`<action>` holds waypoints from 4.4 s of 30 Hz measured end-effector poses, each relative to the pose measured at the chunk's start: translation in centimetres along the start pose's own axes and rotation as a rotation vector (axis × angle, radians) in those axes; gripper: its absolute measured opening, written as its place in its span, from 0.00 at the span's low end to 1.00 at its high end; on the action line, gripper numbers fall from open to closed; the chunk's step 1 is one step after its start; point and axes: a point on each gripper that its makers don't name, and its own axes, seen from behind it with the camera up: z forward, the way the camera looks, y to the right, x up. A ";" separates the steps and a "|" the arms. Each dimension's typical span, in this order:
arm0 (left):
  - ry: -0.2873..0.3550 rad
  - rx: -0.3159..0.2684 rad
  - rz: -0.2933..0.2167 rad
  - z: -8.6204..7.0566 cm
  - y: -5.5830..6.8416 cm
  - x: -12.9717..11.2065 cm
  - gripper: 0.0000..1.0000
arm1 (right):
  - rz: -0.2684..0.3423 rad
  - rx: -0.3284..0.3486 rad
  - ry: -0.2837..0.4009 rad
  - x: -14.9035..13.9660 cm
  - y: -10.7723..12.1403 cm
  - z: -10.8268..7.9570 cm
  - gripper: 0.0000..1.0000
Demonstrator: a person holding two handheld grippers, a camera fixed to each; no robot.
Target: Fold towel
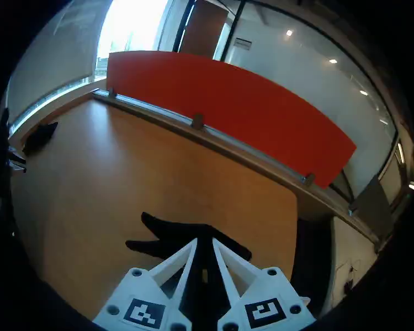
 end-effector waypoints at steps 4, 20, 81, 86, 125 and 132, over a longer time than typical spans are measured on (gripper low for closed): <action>-0.001 -0.003 0.003 0.0 0.4 0.0 0.68 | 0.012 0.002 -0.008 -0.9 0.0 -0.3 0.03; -0.001 -0.018 0.022 -0.2 1.4 -0.1 0.68 | 0.037 -0.010 -0.077 -6.6 0.1 -3.0 0.03; 0.002 -0.017 0.053 -1.3 0.0 -1.1 0.68 | 0.196 -0.091 -0.345 -23.1 -1.9 -5.4 0.03; -0.003 -0.013 0.058 -1.2 0.0 -1.1 0.68 | 0.215 -0.102 -0.388 -24.9 -1.8 -4.5 0.04; -0.007 -0.026 0.082 -0.7 0.6 -0.5 0.68 | 0.191 -0.108 -0.315 -23.1 -3.3 -4.0 0.68; -0.002 -0.024 0.072 -0.9 0.6 -0.7 0.68 | 0.164 -0.045 -0.265 -19.9 -6.3 -2.6 0.71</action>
